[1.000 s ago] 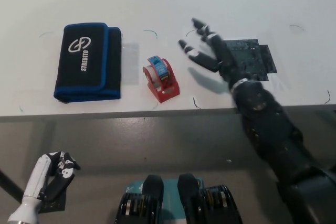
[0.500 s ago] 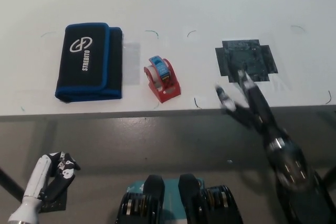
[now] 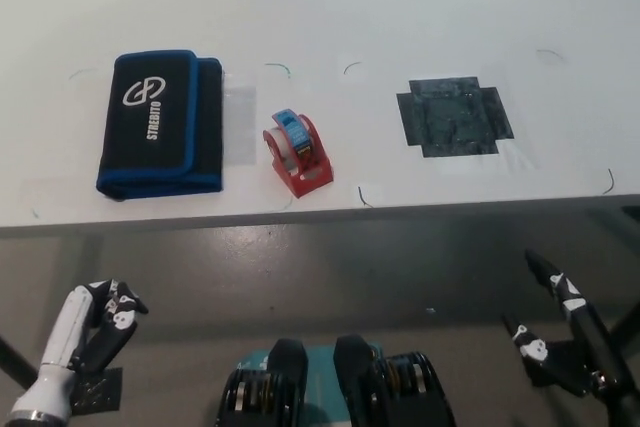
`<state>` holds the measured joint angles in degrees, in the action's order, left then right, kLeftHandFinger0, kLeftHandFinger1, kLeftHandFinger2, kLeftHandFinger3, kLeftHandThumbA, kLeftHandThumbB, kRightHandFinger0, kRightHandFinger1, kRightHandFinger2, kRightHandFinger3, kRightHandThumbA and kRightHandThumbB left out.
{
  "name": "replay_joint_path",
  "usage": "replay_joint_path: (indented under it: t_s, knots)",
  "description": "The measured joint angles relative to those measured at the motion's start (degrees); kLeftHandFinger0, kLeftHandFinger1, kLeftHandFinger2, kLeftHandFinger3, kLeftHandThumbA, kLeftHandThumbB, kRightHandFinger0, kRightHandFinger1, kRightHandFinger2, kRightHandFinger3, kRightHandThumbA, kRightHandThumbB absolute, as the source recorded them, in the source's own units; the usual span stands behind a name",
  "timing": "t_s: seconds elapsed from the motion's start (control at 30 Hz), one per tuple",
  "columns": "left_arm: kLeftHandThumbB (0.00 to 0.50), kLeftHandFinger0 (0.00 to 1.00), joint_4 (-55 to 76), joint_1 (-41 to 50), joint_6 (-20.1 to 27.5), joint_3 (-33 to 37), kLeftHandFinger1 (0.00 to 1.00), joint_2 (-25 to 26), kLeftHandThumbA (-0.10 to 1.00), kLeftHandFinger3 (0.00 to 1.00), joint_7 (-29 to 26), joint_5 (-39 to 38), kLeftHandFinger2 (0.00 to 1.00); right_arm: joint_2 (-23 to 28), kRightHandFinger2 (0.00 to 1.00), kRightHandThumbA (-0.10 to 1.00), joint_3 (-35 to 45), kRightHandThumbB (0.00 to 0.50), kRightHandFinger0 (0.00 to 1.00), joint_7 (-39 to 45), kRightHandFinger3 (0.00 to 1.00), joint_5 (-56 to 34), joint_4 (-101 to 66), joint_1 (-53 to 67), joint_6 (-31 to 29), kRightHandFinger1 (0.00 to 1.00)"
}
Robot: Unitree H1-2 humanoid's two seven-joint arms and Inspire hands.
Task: Use the right hand to move the tape on the right hand side to the notebook on the left hand side
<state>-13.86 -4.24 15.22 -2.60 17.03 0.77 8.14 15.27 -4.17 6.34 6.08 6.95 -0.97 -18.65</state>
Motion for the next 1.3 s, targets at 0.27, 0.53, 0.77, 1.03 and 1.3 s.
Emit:
replay_joint_path:
  t_s: [0.27,0.53,0.77,1.03,1.3]
  knots:
    - [0.126,0.04,0.02,1.67,0.1,-0.5,0.02,-0.01,0.34,0.19,-0.02,0.05,0.04,-0.28,1.0,0.67,-0.27,0.494,1.0,0.92,1.0,-0.11,1.15,-2.99,0.2,1.0]
    - [0.143,0.04,0.04,1.99,0.09,-0.64,0.01,-0.01,0.35,0.18,-0.01,-0.09,0.06,-0.53,1.0,0.66,-0.55,0.486,1.0,1.51,1.0,-0.04,1.23,-2.98,0.28,1.0]
    - [0.157,0.04,0.01,1.98,0.09,-0.64,0.0,-0.01,0.4,0.19,-0.02,-0.07,0.07,-0.51,1.0,0.68,-0.55,0.493,1.0,1.84,1.0,0.01,1.22,-2.99,0.59,1.0]
    - [0.151,0.01,0.0,1.97,0.08,-0.64,0.0,-0.01,0.4,0.19,-0.01,-0.12,0.04,-0.5,1.0,0.68,-0.55,0.485,1.0,2.02,1.0,0.02,1.22,-3.02,0.92,1.0]
    - [0.136,0.0,-0.02,1.96,0.11,-0.64,0.0,-0.01,0.37,0.18,-0.03,0.04,0.03,-0.51,1.0,0.76,-0.55,0.477,1.0,2.06,1.0,0.14,1.21,-3.13,1.01,1.0]
